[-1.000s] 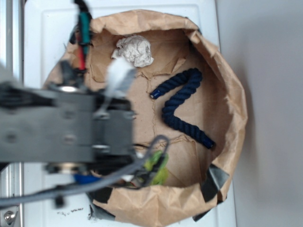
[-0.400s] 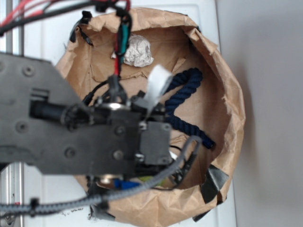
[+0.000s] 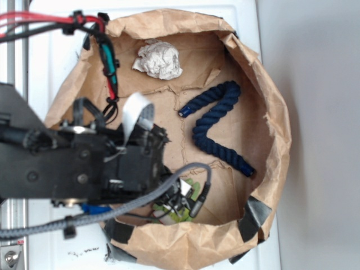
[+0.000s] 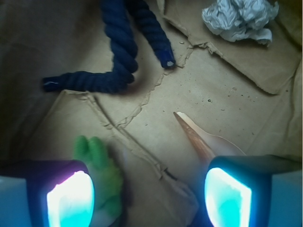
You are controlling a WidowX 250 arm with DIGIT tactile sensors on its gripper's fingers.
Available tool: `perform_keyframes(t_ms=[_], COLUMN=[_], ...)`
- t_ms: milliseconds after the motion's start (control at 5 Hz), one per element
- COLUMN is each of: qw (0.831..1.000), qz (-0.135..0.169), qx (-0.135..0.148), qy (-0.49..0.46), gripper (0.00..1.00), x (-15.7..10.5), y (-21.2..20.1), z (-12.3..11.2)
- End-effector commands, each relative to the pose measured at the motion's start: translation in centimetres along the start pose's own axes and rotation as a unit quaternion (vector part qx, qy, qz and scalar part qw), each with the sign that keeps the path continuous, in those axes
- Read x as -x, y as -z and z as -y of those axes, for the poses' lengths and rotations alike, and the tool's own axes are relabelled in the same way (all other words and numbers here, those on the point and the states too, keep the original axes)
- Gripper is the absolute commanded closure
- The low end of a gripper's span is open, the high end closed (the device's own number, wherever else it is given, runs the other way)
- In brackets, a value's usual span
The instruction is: Grab the green animal.
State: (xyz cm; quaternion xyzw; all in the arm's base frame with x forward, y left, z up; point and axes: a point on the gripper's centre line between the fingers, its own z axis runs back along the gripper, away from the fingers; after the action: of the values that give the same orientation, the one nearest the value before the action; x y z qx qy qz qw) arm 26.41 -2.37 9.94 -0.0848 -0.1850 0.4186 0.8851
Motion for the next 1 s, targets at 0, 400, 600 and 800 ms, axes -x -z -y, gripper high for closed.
perform_keyframes(t_ms=[0,400,600,800], qw=[1.0,0.996,0.994,0.994], qz=[-0.029,-0.085,-0.104,-0.104], qx=[-0.01,0.018,0.02,-0.008], qy=[0.001,0.016,0.012,0.017], gripper=[0.0,0.0,0.0,0.0], x=[0.3,2.5,3.1,4.5], y=[-0.5,1.5,2.7,4.0], z=[2.8,5.9,6.2,4.7])
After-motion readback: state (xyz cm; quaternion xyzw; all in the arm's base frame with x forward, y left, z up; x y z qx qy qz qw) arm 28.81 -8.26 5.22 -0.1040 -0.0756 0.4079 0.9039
